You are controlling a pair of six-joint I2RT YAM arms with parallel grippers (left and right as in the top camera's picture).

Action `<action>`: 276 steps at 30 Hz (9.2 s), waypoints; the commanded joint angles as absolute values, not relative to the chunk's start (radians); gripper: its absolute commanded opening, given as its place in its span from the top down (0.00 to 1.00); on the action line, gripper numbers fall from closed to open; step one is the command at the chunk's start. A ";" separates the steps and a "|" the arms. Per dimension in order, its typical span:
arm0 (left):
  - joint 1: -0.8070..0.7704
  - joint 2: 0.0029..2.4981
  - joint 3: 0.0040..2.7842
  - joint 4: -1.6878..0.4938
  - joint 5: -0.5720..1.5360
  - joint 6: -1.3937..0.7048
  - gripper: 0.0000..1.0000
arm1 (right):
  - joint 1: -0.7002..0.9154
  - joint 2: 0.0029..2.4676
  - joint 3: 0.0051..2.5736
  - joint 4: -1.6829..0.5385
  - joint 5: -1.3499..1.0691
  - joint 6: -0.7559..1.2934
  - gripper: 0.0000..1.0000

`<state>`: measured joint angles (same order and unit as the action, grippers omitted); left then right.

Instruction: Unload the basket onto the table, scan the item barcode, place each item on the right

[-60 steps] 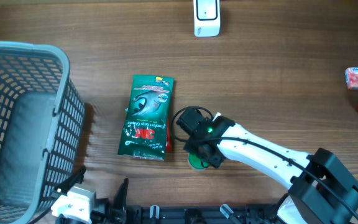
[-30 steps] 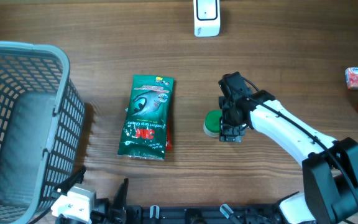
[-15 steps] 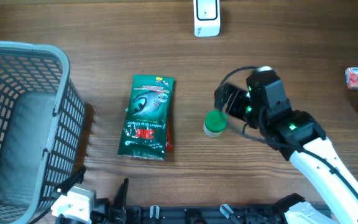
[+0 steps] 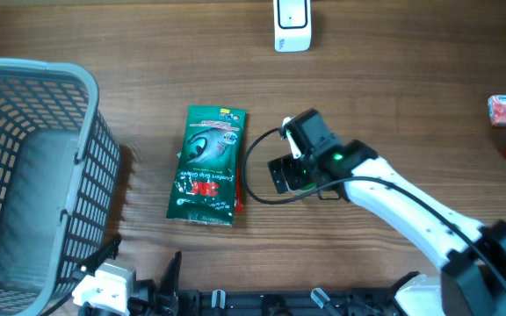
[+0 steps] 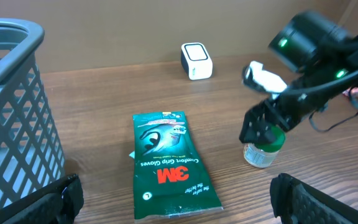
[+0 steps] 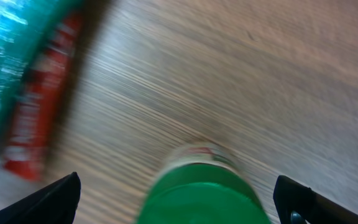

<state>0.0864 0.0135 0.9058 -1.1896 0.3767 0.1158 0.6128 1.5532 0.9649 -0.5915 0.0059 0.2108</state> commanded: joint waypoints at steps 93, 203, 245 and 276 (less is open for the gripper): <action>0.082 0.006 0.903 -1.187 0.392 0.127 0.00 | 0.488 1.862 1.180 -0.889 -0.099 0.557 0.44; 0.082 0.006 0.903 -1.187 0.392 0.127 0.00 | -0.487 1.910 1.609 -0.533 -0.081 0.404 0.00; 0.082 0.006 0.903 -1.187 0.392 0.127 0.00 | 0.540 2.177 1.360 -0.373 -0.949 0.721 0.37; 0.082 0.007 0.903 -1.187 0.392 0.127 0.00 | 0.483 1.837 1.359 -0.656 -0.865 1.036 0.96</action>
